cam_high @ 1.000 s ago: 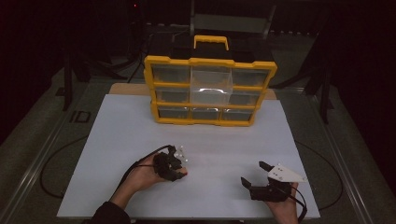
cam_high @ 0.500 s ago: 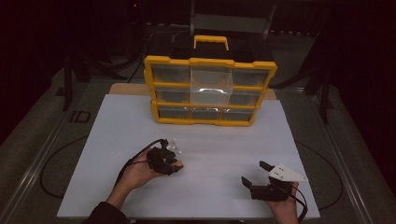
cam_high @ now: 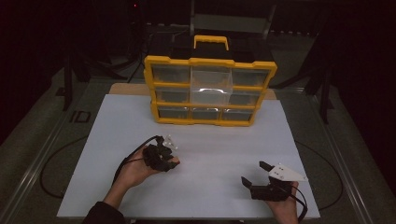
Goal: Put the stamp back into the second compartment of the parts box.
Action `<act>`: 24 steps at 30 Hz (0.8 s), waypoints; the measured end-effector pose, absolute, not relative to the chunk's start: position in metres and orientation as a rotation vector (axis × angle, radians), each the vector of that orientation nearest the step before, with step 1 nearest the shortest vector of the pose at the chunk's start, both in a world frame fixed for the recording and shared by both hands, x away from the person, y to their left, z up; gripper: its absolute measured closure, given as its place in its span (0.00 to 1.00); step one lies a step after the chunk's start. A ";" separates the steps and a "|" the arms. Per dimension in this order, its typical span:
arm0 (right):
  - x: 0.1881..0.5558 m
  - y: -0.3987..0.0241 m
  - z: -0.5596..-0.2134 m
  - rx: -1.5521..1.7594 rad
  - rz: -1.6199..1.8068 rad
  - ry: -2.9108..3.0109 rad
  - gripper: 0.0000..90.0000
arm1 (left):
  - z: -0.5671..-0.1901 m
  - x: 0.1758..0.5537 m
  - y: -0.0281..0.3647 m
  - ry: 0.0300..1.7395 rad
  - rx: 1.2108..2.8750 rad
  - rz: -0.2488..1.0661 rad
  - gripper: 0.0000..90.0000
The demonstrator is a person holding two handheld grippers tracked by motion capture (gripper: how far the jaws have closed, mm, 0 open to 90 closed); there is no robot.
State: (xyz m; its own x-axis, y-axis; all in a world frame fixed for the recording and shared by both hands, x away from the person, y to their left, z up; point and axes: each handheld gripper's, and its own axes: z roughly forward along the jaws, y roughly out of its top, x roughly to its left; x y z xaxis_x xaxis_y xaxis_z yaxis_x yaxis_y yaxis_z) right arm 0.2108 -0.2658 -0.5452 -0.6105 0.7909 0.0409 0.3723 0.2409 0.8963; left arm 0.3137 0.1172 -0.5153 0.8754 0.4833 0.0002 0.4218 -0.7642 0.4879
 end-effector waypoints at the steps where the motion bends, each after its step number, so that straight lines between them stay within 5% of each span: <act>1: 0.211 -0.266 -0.545 1.064 1.335 2.097 0.09 | -0.514 0.314 0.118 0.666 2.552 0.174 0.74; 24: 0.212 -0.267 -0.545 1.077 1.348 2.085 0.09 | -0.485 0.322 0.139 0.738 2.495 0.254 0.74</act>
